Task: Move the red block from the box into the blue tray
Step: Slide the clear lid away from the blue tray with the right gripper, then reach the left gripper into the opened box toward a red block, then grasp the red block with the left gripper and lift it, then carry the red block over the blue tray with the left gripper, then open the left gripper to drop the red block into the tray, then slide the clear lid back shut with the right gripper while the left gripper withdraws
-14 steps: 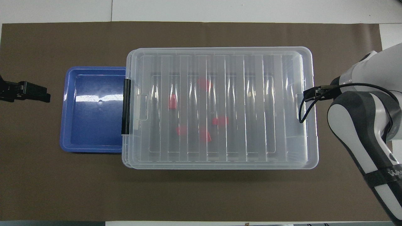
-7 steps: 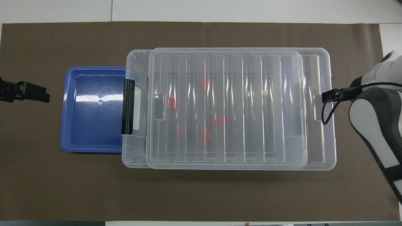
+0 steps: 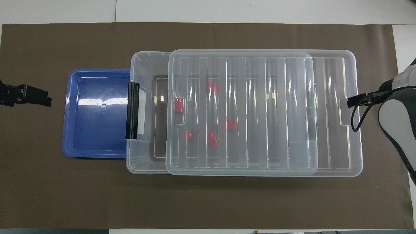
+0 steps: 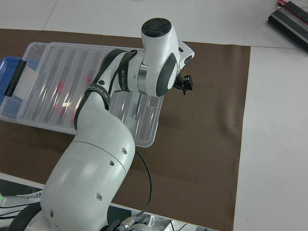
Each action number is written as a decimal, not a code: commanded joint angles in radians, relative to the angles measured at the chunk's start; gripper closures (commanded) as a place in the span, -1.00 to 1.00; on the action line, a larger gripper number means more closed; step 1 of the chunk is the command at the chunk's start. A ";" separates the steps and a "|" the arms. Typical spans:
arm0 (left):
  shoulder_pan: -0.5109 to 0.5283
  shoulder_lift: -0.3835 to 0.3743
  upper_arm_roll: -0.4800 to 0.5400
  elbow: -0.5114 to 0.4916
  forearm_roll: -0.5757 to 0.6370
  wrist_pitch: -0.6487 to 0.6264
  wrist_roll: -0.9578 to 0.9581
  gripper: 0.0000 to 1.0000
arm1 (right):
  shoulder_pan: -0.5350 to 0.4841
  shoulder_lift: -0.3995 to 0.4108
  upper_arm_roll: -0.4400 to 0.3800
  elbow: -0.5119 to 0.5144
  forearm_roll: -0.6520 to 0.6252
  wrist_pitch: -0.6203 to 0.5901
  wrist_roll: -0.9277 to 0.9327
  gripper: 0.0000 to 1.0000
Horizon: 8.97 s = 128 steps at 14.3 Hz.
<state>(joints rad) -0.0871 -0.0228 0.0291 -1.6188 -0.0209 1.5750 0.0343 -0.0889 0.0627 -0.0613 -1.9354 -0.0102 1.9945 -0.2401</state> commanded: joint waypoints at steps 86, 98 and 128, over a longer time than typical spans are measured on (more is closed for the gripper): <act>-0.056 0.102 0.009 -0.549 -0.004 0.768 -0.036 1.00 | -0.002 -0.015 -0.215 0.052 -0.016 -0.046 -0.222 1.00; -0.068 0.169 0.008 -0.598 -0.004 0.929 -0.045 -1.00 | -0.002 -0.015 -0.111 0.042 -0.016 -0.048 -0.070 1.00; 0.006 0.072 0.012 0.043 -0.005 0.045 0.036 -1.00 | 0.000 -0.020 0.207 0.033 -0.016 -0.060 0.439 1.00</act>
<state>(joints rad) -0.0816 0.0495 0.0441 -1.5987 -0.0206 1.6520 0.0529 -0.0837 0.0602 0.1206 -1.8794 -0.0228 1.9298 0.1561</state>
